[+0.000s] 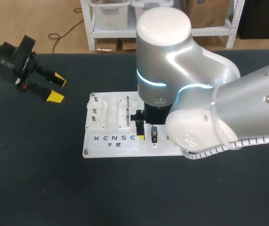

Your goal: Insert the USB connector, Ethernet cable, and multi-pin plug into their matching sockets one by one.

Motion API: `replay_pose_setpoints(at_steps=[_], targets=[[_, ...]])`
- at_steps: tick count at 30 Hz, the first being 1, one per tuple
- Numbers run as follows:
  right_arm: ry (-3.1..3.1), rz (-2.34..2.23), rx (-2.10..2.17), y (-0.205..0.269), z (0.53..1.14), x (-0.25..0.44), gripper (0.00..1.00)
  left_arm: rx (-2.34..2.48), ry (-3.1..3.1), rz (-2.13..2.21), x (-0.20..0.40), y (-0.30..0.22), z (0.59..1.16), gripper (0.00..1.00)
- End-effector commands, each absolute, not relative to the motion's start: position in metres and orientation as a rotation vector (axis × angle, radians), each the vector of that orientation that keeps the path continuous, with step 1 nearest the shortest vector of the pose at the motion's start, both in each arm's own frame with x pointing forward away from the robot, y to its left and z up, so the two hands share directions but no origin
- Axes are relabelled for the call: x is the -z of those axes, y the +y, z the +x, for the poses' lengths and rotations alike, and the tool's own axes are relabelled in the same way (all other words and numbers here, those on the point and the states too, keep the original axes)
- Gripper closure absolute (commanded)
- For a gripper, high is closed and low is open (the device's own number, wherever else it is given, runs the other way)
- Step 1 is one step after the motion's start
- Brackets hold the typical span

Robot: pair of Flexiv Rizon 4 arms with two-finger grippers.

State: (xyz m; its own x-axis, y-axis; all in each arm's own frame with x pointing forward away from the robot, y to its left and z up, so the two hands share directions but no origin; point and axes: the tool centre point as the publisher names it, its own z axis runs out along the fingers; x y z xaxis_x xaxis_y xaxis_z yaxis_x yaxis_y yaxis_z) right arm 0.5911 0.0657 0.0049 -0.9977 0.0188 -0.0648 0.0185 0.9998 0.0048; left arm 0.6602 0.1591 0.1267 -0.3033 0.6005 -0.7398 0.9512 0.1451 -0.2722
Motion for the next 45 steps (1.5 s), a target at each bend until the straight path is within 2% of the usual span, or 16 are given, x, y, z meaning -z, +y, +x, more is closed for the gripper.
replay_pose_setpoints(at_steps=[1, 5, 7, 27, 45], targets=[[3.073, 0.03, -0.01, 0.068, 0.593, -0.004, 0.61, 1.008, 1.966, 1.48, -0.126, 0.159, 0.66, 0.0], [3.069, 0.026, -0.015, 0.069, 0.594, -0.006, 0.82, 1.008, 1.966, 1.48, -0.126, 0.159, 0.66, 0.0], [3.063, 0.023, -0.02, 0.068, 0.595, -0.008, 1.0, 1.008, 1.966, 1.48, -0.126, 0.159, 0.66, 0.0], [2.939, 0.028, -0.102, 0.035, 0.601, -0.07, 1.0, 1.008, 1.966, 1.48, -0.126, 0.159, 0.66, 0.0], [2.943, 0.052, 0.014, 0.002, 0.601, -0.068, 1.0, 1.008, 1.966, 1.48, -0.126, 0.159, 0.66, 0.0]])
